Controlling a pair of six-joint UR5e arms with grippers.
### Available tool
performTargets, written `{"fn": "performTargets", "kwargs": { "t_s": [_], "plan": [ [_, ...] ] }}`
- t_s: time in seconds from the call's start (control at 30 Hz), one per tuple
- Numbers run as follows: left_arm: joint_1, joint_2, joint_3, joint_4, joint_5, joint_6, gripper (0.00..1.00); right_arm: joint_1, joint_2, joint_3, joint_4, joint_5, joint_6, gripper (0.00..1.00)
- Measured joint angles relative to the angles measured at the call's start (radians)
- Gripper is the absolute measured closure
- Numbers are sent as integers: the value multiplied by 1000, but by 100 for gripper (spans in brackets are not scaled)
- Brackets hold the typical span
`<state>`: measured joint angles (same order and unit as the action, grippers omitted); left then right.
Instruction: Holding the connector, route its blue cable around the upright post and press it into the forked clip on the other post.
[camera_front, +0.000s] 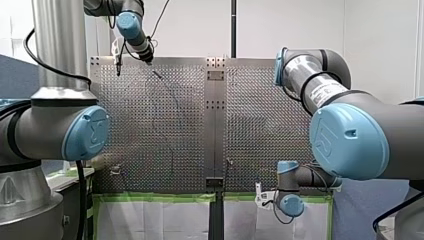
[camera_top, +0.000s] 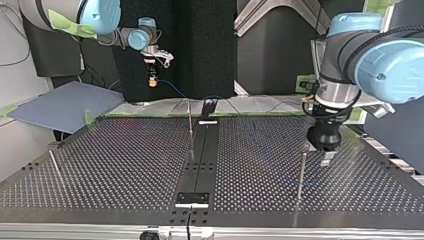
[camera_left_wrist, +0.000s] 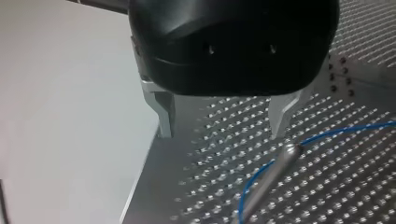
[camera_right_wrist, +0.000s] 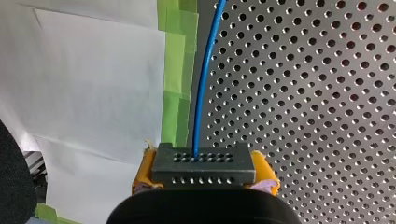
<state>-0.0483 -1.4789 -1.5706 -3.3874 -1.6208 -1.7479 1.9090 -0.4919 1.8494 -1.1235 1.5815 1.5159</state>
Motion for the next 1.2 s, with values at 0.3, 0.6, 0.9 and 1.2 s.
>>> {"fn": "performTargets", "kwargs": {
  "t_s": [0.3,0.6,0.9,1.2],
  "plan": [
    [2,-11,31,-89,5,-1,0,1,0,-4,8,0,0,100],
    [9,-14,60,-161,21,-15,0,2,0,-5,11,0,0,100],
    [11,-49,90,-189,56,-25,0,2,0,-5,13,0,0,100],
    [14,-55,116,-167,60,-53,0,4,0,-5,16,0,-1,100]
  ]
}}
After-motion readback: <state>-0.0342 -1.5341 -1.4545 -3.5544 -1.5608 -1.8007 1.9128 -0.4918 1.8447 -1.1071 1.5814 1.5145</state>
